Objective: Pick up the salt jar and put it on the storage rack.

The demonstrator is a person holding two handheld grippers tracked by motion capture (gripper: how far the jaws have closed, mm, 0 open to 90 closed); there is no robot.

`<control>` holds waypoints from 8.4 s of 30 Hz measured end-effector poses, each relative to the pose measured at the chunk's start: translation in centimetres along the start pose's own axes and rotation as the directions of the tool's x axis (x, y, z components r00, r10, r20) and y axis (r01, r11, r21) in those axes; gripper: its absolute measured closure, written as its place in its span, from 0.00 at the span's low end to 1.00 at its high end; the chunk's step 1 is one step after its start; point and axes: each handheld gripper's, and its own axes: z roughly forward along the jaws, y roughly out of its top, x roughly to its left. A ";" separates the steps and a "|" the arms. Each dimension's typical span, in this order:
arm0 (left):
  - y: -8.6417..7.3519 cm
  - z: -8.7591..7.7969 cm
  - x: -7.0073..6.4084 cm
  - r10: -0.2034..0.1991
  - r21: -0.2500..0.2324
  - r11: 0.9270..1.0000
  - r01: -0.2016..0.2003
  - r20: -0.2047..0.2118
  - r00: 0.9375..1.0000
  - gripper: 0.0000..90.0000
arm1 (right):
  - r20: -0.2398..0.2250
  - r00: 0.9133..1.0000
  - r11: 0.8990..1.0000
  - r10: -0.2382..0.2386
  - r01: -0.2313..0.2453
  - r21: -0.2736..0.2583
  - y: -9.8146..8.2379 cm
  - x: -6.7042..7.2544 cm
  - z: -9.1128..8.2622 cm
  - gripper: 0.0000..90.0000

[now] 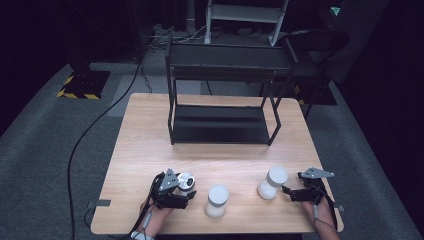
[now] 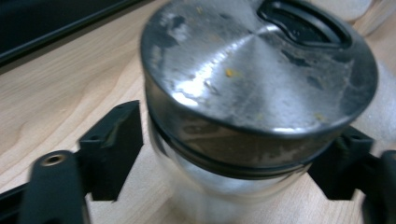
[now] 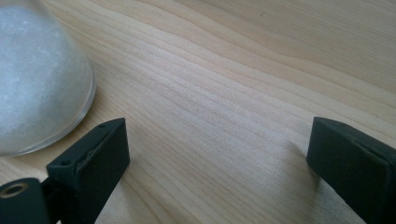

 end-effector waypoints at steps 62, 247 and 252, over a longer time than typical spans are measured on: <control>15.5 -1.5 3.4 0.062 0.032 0.998 -0.062 0.003 0.998 0.33 | 0.002 1.000 1.000 0.002 -0.002 -0.001 0.0 0.0 0.0 0.06; 1.6 -2.8 0.0 -0.082 0.095 0.990 0.103 -0.205 0.975 0.16 | -0.011 1.000 1.000 -0.010 0.010 -0.004 0.0 -0.1 0.1 0.07; 1.2 -2.1 0.0 -0.086 0.127 0.985 0.113 -0.197 0.977 0.16 | -0.011 1.000 1.000 -0.010 0.010 -0.003 0.0 -0.1 0.1 0.07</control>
